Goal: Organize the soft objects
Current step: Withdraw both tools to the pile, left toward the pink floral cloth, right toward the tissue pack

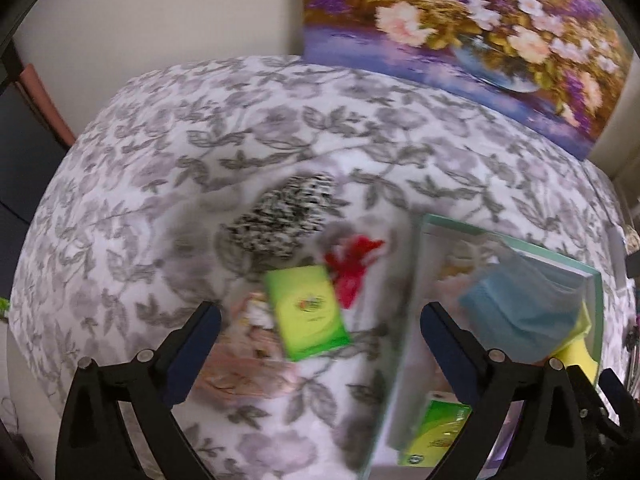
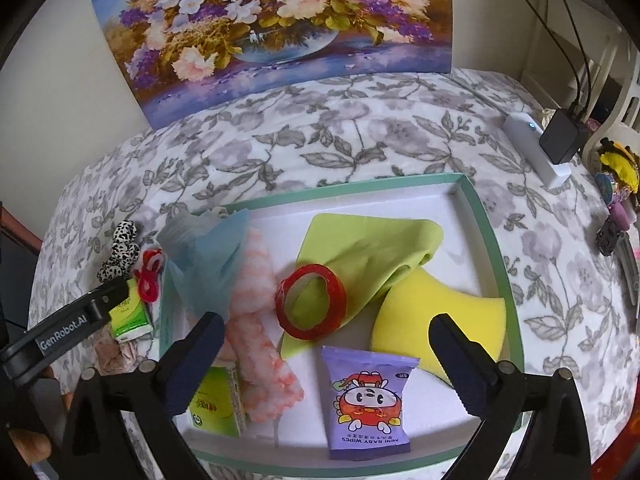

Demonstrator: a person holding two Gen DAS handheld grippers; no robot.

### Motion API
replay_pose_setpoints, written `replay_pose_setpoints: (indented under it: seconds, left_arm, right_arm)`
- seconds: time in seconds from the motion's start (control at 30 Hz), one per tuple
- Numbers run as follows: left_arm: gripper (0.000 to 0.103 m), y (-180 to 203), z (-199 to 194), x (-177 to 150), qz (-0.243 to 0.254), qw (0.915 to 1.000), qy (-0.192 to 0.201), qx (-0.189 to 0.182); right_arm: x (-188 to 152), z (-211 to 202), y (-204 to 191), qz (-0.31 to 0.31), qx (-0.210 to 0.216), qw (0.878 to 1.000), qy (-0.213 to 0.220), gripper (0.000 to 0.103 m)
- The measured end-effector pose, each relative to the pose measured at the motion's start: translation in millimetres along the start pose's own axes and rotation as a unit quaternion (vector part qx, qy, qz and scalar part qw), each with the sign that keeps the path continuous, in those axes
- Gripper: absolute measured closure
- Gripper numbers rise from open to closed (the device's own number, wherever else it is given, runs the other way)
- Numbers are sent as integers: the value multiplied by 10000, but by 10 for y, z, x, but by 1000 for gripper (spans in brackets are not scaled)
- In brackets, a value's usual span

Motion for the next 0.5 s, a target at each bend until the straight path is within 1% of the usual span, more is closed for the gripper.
replay_pose_setpoints:
  seconds: [0.1,0.23,0.33,0.43,0.5]
  left_arm:
    - [3,-155,-37,9,-111,9999,39,72]
    - [3,-445,-120,23,-380,9990,146,178]
    - [3,-686,-198,21,-599,9975,258,255]
    - [3,-887,-270,11,-828,9956,370,228]
    - [3,-998,-312,-4,-969,9941,441,192]
  right_arm:
    - [-1,-17,-29,-6,60,10000,39,0]
    - [4,-91,-131,-132,114,9997,189,0]
    - [4,-194,-280,-225,295,9986,374,0]
    - [10,-309,-477,-326,523,9964,583,0]
    - [-19,-360,-655,-440,710,9946,620,0]
Point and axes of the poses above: each gripper's, at about its wrist camera, not at the fingertips, and z roughly the way its jaws point, y to its right, x to its top, the point moved 6 cm from there along z, roughly the way its jaws point, and after that the axes turned 8 degrees about z, right-handed, at the moved point
